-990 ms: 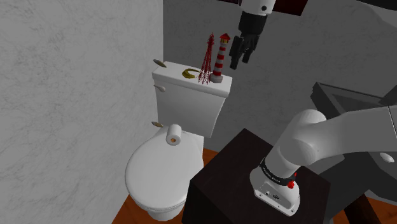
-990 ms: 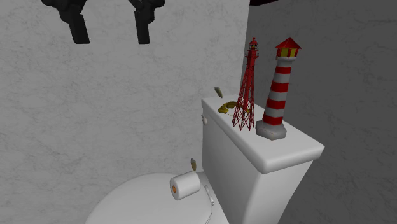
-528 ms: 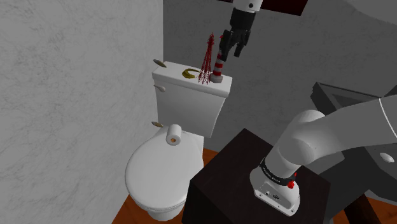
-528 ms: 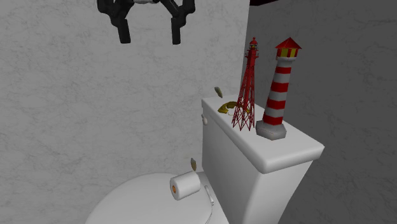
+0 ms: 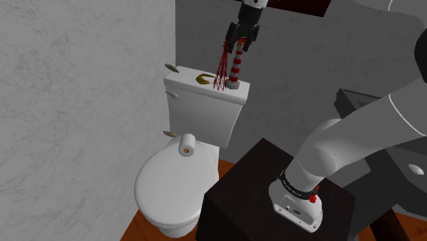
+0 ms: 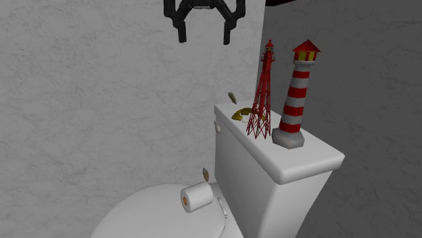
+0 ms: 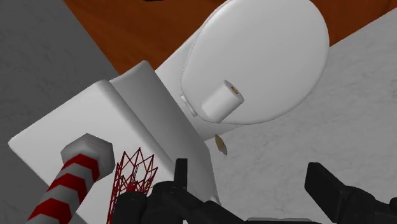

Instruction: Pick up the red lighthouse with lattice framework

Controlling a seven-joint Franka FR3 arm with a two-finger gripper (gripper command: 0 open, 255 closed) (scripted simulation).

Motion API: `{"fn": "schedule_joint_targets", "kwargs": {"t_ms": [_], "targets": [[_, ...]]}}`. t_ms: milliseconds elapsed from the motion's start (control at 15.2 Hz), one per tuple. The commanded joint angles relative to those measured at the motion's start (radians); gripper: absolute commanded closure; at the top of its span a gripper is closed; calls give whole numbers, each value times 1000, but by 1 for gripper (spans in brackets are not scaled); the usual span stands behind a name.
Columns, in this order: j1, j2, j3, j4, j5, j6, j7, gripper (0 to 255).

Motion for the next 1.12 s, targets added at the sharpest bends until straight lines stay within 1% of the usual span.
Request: {"fn": "schedule_joint_targets", "kwargs": {"t_ms": [0, 528, 792, 1056], "targets": [[-9, 63, -16, 50, 6, 32, 3, 0], [-50, 299, -88, 287, 55, 97, -5, 0], [-77, 425, -123, 433, 98, 106, -13, 0], [-113, 554, -152, 597, 150, 96, -19, 0]]}}
